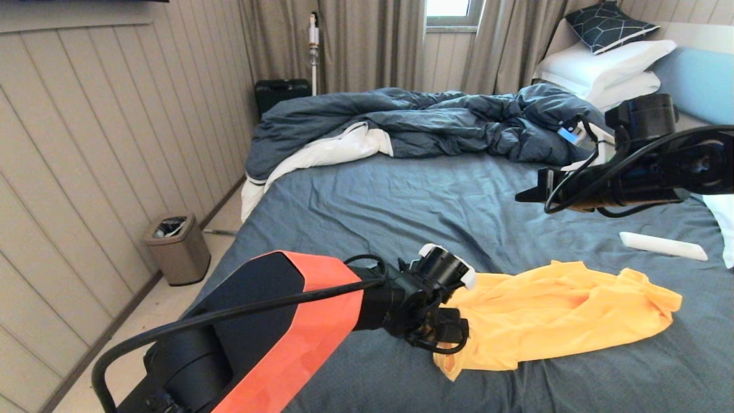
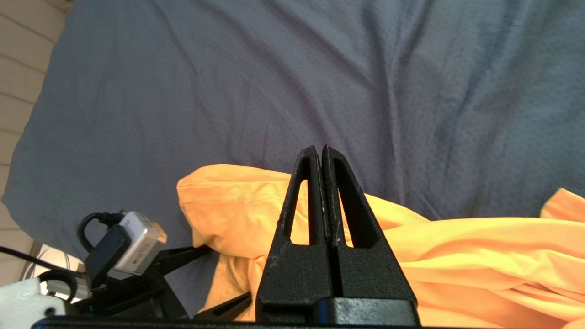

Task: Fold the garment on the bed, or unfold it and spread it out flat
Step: Unford the yellow T-shirt

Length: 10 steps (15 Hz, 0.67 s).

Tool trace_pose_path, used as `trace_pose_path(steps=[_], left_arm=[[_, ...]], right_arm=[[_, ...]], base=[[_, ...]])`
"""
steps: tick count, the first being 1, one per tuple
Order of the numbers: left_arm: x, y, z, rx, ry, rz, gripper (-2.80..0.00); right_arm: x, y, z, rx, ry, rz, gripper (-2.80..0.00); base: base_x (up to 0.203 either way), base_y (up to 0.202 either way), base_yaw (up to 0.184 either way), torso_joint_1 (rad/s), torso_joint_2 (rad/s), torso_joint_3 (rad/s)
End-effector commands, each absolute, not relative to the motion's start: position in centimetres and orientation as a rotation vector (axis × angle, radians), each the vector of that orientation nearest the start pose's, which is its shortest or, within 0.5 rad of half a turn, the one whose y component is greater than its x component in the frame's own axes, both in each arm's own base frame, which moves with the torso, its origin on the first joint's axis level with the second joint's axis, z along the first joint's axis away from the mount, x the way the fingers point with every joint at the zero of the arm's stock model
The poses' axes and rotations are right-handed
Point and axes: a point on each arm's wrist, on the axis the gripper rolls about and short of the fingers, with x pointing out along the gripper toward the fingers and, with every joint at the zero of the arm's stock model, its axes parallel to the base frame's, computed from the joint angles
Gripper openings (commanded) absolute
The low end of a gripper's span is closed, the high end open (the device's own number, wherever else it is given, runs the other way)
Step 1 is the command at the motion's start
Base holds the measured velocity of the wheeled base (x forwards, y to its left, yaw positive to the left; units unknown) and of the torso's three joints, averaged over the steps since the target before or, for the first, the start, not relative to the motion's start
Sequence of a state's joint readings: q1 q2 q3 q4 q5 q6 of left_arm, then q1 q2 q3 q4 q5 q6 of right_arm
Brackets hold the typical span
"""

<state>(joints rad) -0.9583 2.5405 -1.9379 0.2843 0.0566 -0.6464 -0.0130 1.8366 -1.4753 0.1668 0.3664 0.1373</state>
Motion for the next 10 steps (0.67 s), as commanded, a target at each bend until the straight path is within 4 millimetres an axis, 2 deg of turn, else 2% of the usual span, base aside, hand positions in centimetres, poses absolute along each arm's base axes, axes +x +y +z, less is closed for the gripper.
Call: trace_pose_path(steps=[1,3,4,10], left_arm=[[28.9,-40.8,5.0,-0.129,1.022,-0.532,0.0],[29.3,-40.5,4.6,-0.133,1.029,-0.518,0.0],[29.5,-40.3,4.7,-0.134,1.026,-0.511,-2.8],[30.1,-39.7,6.2,-0.168,1.001,-0.508,-2.8]], right_arm=[[35.6,0.4,24.7,0.234,0.547,0.311,-2.8],[35.7,0.3,24.5,0.236,0.552,0.311,-2.8],[35.7,0.3,24.6,0.236,0.551,0.311,-2.8],[35.7,0.3,24.6,0.235,0.549,0.309,-2.8]], base=[[0.0,0.0,0.0,0.0,0.0,0.0],[0.0,0.0,0.0,0.0,0.0,0.0],[0.0,0.0,0.0,0.0,0.0,0.0],[0.0,0.0,0.0,0.0,0.0,0.0]])
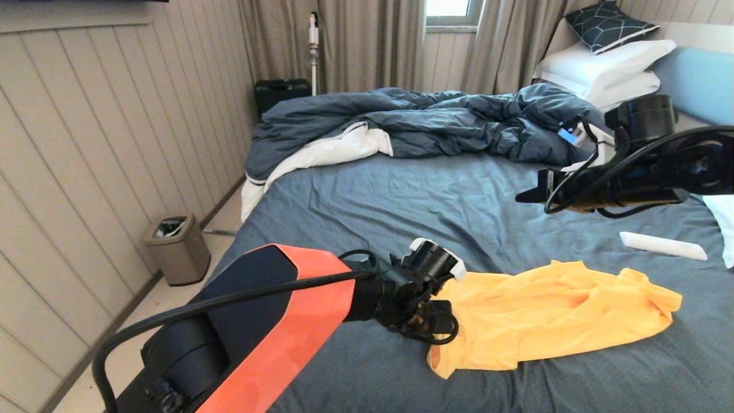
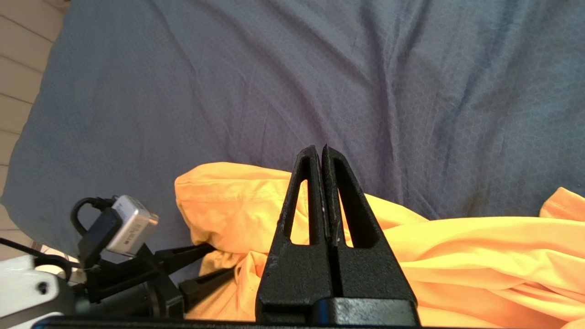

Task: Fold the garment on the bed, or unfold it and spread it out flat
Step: Unford the yellow T-shirt

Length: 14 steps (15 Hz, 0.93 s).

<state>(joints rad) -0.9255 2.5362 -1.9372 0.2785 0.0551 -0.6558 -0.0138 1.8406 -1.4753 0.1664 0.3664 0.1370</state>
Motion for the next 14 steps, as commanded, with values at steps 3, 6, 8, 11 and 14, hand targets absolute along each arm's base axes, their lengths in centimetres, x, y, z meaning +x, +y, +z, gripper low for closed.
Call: trace_pose_path(steps=[3,6,8,11,14], left_arm=[[30.7,-39.0,7.0,-0.189,0.991,-0.495,-2.8],[32.7,-36.7,7.6,-0.211,0.997,-0.427,-2.8],[34.3,-34.1,7.7,-0.218,1.025,-0.353,-2.8],[35.5,-30.8,7.8,-0.233,1.051,-0.275,-2.8],[36.5,-27.5,8.5,-0.255,1.058,-0.216,-2.8]], right_arm=[[35.8,0.3,24.6,0.235,0.549,0.309,-2.8],[35.8,0.3,24.6,0.236,0.549,0.308,-2.8],[35.8,0.3,24.6,0.236,0.549,0.308,-2.8],[35.8,0.3,24.6,0.237,0.549,0.309,-2.8],[35.9,0.3,24.5,0.237,0.552,0.307,-2.8]], base=[[0.0,0.0,0.0,0.0,0.0,0.0],[0.0,0.0,0.0,0.0,0.0,0.0],[0.0,0.0,0.0,0.0,0.0,0.0],[0.0,0.0,0.0,0.0,0.0,0.0],[0.0,0.0,0.0,0.0,0.0,0.0]])
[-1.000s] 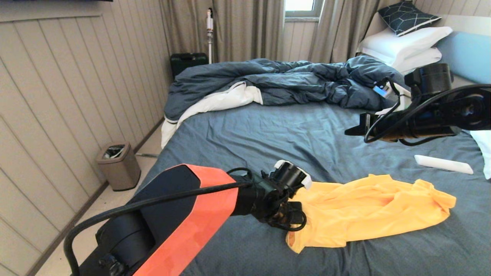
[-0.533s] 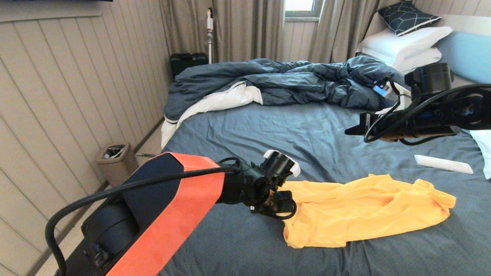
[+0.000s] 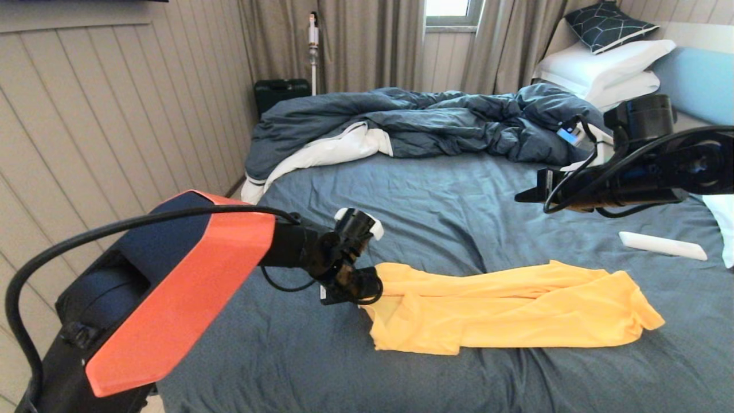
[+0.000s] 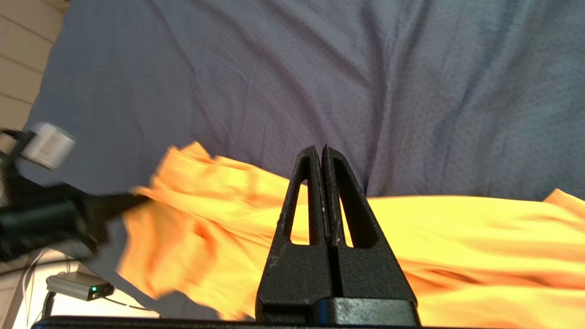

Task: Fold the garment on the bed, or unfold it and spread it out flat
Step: Unford the yellow T-shirt

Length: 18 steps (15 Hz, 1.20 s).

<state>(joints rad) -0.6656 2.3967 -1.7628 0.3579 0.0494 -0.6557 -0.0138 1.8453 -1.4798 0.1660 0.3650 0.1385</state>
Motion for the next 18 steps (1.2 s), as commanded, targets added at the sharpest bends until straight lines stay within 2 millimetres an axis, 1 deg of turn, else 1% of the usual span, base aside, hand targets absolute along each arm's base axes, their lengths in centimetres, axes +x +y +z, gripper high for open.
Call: trace_pose_path(steps=[1,3,5,10,12,14,15,18], left_arm=[[36.4,-26.7,9.0,-0.259,1.058,-0.205,-2.8],[36.1,-25.2,9.9,-0.252,1.055,-0.193,-2.8],[36.9,-23.1,10.2,-0.257,1.05,-0.156,-2.8],[38.6,-15.6,10.7,-0.273,1.044,-0.033,-2.8],[39.1,-13.0,10.4,-0.269,1.054,0.01,-2.8],[39.1,-10.9,9.7,-0.252,1.08,0.039,-2.8],[39.0,-10.2,9.8,-0.256,1.085,0.035,-2.8],[38.7,-10.1,10.6,-0.266,1.073,0.006,-2.8]], right_arm=[[35.9,0.3,24.5,0.237,0.552,0.308,-2.8],[35.9,0.4,24.5,0.236,0.552,0.309,-2.8],[36.0,0.4,24.4,0.235,0.554,0.31,-2.8],[36.1,0.4,24.2,0.236,0.558,0.31,-2.8],[36.2,0.4,24.0,0.237,0.564,0.308,-2.8],[36.2,0.4,24.0,0.237,0.564,0.308,-2.8],[36.3,0.4,24.0,0.237,0.564,0.308,-2.8],[36.4,0.4,23.8,0.238,0.57,0.309,-2.8]], base=[[0.0,0.0,0.0,0.0,0.0,0.0],[0.0,0.0,0.0,0.0,0.0,0.0],[0.0,0.0,0.0,0.0,0.0,0.0],[0.0,0.0,0.0,0.0,0.0,0.0],[0.0,0.0,0.0,0.0,0.0,0.0],[0.0,0.0,0.0,0.0,0.0,0.0],[0.0,0.0,0.0,0.0,0.0,0.0],[0.0,0.0,0.0,0.0,0.0,0.0]])
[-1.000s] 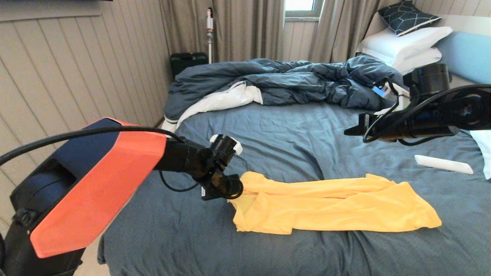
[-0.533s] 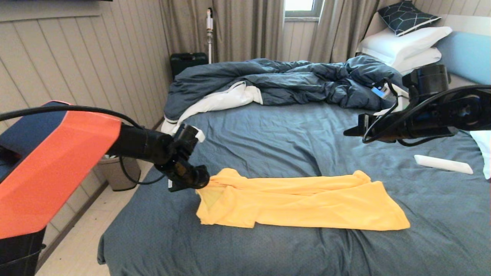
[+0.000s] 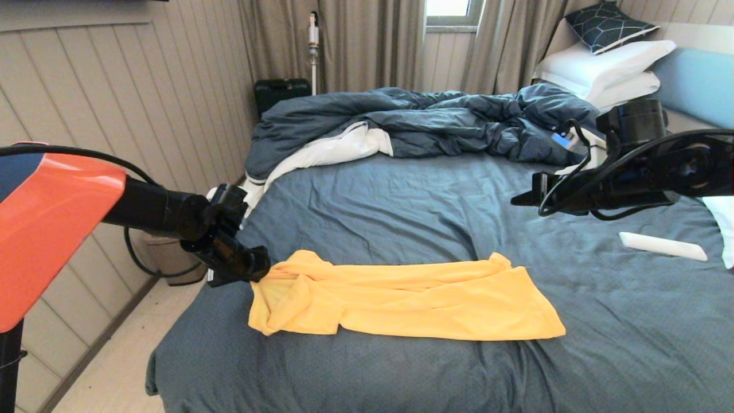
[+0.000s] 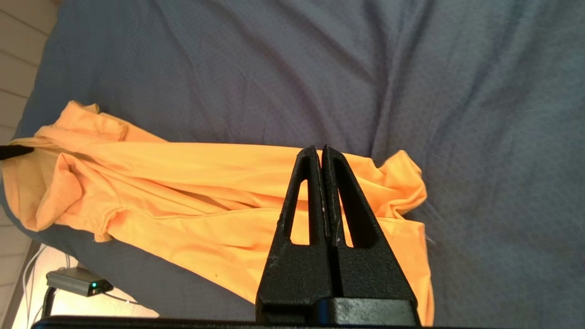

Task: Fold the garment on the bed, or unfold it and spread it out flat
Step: Unford the yellow T-shirt

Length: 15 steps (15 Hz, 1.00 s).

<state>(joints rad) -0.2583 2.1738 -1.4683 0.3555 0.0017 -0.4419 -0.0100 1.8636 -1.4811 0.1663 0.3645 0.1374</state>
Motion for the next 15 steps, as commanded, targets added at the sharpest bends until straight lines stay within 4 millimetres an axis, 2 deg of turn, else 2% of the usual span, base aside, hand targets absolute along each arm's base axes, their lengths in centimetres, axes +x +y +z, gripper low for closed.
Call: trace_pose_path(steps=[1,4,8,11,13,15], left_arm=[[38.7,-10.2,10.8,-0.267,1.067,0.003,0.0],[38.2,-10.1,11.7,-0.269,1.055,-0.004,0.0],[35.4,-9.3,13.0,-0.207,1.064,-0.039,0.0],[35.1,-8.8,12.8,-0.21,1.07,-0.024,0.0],[34.3,-8.7,14.1,-0.218,1.043,-0.038,0.0],[32.9,-10.5,15.4,-0.194,1.02,-0.102,0.0]], right_arm=[[36.4,0.4,23.8,0.238,0.569,0.307,-2.8],[36.4,0.3,23.9,0.238,0.566,0.306,-2.8],[36.6,0.3,24.2,0.236,0.555,0.309,-2.8],[36.6,0.3,24.2,0.236,0.555,0.309,-2.8],[36.5,0.3,24.2,0.236,0.554,0.31,-2.8],[36.5,0.4,24.3,0.235,0.552,0.312,-2.8]], base=[[0.0,0.0,0.0,0.0,0.0,0.0],[0.0,0.0,0.0,0.0,0.0,0.0],[0.0,0.0,0.0,0.0,0.0,0.0],[0.0,0.0,0.0,0.0,0.0,0.0],[0.0,0.0,0.0,0.0,0.0,0.0],[0.0,0.0,0.0,0.0,0.0,0.0]])
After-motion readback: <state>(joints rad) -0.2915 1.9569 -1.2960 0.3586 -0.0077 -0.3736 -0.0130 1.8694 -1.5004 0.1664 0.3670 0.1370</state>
